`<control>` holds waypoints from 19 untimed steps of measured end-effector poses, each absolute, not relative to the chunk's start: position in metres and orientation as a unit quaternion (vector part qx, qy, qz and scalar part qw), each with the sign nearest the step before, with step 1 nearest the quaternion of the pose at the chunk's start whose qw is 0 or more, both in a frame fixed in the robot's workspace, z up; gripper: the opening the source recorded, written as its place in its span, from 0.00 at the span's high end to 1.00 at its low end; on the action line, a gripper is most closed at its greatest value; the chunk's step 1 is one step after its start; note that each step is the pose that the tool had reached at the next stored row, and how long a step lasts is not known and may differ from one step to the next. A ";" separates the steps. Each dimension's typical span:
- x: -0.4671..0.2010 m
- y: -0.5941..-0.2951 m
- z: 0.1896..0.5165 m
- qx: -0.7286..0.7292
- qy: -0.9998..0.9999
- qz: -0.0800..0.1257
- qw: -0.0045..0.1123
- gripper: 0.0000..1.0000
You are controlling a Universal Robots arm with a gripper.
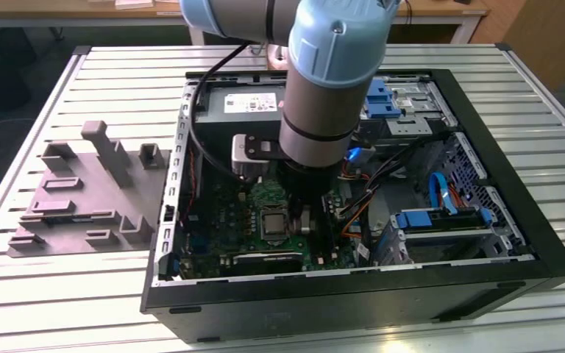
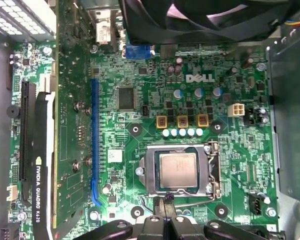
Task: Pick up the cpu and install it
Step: 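Install the first cpu locking lever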
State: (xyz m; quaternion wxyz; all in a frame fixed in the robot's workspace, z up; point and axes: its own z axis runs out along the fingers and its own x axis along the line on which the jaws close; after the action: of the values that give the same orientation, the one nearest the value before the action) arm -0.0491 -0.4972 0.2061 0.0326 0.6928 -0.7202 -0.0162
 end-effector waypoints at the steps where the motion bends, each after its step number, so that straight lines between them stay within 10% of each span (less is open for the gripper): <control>1: -0.049 -0.498 0.205 0.694 -0.719 -0.016 0.033 0.89; 19: -0.049 -0.499 0.194 0.710 -0.703 -0.015 0.033 0.89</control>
State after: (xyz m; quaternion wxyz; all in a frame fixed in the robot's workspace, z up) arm -0.0494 -0.4995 0.1938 0.0330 0.7099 -0.7033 -0.0153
